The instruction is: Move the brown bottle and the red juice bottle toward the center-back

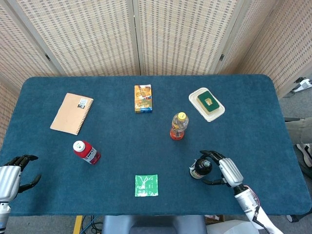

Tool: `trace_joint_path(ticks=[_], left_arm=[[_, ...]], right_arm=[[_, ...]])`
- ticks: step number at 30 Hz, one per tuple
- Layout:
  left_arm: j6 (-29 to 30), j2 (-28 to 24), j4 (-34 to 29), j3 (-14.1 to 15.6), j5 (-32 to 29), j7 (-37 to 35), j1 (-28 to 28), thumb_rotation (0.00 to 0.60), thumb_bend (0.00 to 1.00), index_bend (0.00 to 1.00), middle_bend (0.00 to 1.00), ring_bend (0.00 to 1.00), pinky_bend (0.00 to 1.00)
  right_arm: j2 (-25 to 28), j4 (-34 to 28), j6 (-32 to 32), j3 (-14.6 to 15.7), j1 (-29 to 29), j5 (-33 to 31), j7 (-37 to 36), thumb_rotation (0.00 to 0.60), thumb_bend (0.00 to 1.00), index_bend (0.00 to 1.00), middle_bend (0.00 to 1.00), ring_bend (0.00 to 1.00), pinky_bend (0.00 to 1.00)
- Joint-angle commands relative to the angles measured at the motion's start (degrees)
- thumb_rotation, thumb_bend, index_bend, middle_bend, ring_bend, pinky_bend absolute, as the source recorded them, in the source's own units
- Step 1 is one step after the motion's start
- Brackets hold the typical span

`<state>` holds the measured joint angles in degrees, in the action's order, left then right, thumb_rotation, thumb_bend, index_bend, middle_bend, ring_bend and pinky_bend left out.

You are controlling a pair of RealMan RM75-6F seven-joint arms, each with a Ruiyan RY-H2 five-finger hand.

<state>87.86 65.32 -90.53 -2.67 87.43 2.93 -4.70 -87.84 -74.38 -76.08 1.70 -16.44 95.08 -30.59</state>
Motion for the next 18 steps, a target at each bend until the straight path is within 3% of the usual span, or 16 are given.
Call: trace_joint_path(ticks=[1, 9, 18], left_arm=[[-0.01, -0.08, -0.05, 0.02, 0.03, -0.13, 0.01, 0.600, 0.21, 0.35, 0.37, 0.36, 0.54], [-0.20, -0.26, -0.12, -0.01, -0.17, -0.34, 0.00, 0.600, 0.21, 0.35, 0.37, 0.36, 0.55], [-0.44, -0.25, -0.03, 0.05, -0.24, -0.16, -0.06, 0.600, 0.21, 0.35, 0.37, 0.36, 0.55]], right_arm=[[-1.20, 1.05, -0.54, -0.57, 0.02, -0.59, 0.19, 0.600, 0.04, 0.27, 0.40, 0.28, 0.34], [-3.16, 2.81, -1.28, -1.86, -0.16, -1.95, 0.63, 0.600, 0.10, 0.43, 0.55, 0.46, 0.50], [-2.27, 2.07, -1.49, -3.78, -0.94, -3.55, 0.14, 0.600, 0.11, 0.47, 0.58, 0.49, 0.52]])
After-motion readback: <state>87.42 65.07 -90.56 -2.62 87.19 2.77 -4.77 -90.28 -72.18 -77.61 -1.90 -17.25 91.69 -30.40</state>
